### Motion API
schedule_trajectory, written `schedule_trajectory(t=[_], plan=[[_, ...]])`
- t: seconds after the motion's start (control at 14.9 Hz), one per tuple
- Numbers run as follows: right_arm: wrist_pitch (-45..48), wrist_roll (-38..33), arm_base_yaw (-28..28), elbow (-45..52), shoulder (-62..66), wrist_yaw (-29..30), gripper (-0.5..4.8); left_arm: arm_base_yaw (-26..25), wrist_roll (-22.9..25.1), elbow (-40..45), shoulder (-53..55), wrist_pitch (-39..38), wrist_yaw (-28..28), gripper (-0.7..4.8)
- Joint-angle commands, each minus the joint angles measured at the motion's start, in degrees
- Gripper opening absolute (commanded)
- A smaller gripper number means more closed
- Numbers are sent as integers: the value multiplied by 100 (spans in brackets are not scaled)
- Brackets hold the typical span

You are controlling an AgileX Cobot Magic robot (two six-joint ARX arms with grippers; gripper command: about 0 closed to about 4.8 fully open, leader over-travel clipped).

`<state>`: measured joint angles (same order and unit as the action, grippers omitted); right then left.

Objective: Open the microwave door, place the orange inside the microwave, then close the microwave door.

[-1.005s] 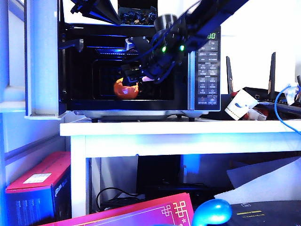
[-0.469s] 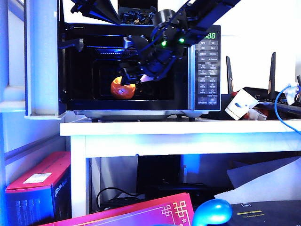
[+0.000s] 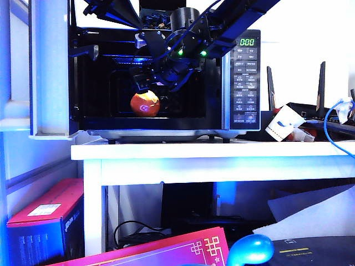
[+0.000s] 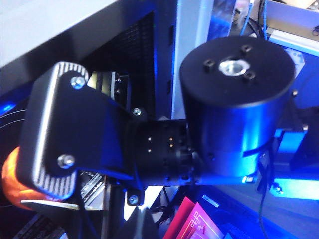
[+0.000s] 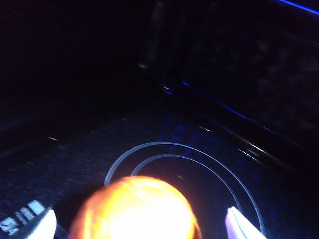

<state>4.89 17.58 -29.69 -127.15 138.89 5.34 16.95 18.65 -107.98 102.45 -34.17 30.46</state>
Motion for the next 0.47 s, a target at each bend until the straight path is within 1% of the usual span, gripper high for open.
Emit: schedule_trajectory(t=[0.07, 0.13, 0.4, 0.47], plan=[[-212, -109, 24, -31, -15, -382, 449, 4, 39, -20, -44, -9, 24, -5], [-267, -105, 11, -31, -15, -590, 449, 4, 39, -20, -44, -13, 22, -5], [-774, -103, 9, -31, -15, -734, 449, 4, 39, -20, -44, -13, 22, -5], [-866, -103, 9, -31, -15, -879, 450, 4, 39, -20, -44, -13, 24, -5]])
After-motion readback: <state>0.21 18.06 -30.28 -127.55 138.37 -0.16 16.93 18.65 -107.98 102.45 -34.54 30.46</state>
